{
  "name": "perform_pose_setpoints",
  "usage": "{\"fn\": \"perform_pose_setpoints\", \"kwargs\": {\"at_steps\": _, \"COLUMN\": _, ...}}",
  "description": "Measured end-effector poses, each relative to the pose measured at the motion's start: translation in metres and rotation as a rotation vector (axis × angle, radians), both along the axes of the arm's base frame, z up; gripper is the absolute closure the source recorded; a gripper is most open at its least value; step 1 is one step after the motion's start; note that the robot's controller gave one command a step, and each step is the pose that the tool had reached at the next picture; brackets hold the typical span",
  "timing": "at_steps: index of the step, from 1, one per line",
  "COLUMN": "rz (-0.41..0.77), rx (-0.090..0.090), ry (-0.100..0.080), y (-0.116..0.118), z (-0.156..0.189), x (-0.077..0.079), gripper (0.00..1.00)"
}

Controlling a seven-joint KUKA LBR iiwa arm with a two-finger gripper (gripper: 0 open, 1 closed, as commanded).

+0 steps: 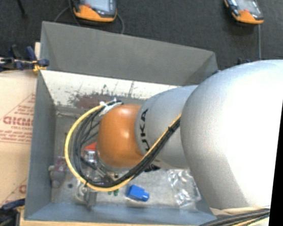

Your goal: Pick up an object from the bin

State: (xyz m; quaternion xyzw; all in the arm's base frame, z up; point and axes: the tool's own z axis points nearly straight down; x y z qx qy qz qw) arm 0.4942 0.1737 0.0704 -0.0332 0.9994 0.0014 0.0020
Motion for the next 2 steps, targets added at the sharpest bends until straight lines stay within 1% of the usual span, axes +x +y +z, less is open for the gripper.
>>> {"fn": "perform_pose_setpoints", "kwargs": {"at_steps": 1, "rz": 0.003, "rx": -0.001, "ry": 0.003, "y": 0.0, "z": 0.003, "x": 0.0, "gripper": 1.0}}
{"fn": "perform_pose_setpoints", "kwargs": {"at_steps": 2, "rz": -0.002, "rx": 0.001, "ry": -0.005, "y": 0.0, "z": 0.081, "x": 0.003, "gripper": 1.0}}
